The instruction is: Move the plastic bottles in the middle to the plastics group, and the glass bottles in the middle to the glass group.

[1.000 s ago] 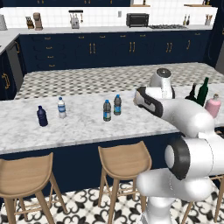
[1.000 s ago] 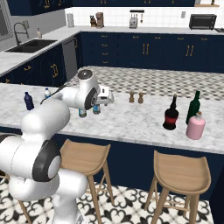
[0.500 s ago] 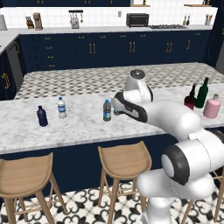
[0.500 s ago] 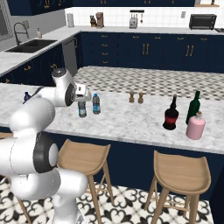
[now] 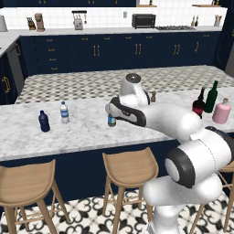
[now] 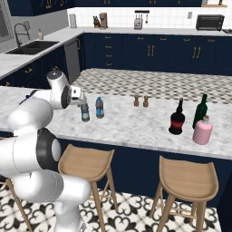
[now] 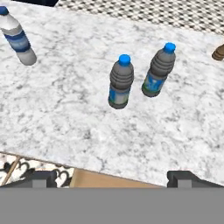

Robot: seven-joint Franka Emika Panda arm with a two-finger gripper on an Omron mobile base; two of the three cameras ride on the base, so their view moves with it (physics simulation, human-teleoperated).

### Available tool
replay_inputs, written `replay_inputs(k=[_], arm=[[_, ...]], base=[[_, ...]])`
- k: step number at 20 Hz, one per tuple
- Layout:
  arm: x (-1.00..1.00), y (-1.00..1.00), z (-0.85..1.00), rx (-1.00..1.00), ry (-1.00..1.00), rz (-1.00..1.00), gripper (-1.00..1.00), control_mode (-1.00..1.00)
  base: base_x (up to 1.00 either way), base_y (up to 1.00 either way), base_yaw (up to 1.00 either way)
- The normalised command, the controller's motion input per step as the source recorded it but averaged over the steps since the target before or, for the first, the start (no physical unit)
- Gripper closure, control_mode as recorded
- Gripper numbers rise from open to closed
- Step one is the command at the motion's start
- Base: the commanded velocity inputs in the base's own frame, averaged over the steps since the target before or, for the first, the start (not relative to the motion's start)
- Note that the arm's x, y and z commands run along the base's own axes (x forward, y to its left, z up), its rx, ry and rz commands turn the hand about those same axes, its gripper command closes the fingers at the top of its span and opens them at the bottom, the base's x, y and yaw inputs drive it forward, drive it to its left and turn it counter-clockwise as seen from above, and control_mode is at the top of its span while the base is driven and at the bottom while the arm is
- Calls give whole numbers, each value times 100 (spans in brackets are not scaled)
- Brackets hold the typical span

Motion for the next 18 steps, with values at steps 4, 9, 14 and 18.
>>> replay_inputs(k=[4,9,14,18], arm=[[73,-1,-57,20,0,0,-100,-100],[54,3,-16,0,1,-1,-100,-100],[68,10,18,-16,13,-1,-100,-100],[49,13,0,-12,6,0,-100,-100]], base=[[0,0,0],[0,0,0],[0,0,0],[0,0,0]])
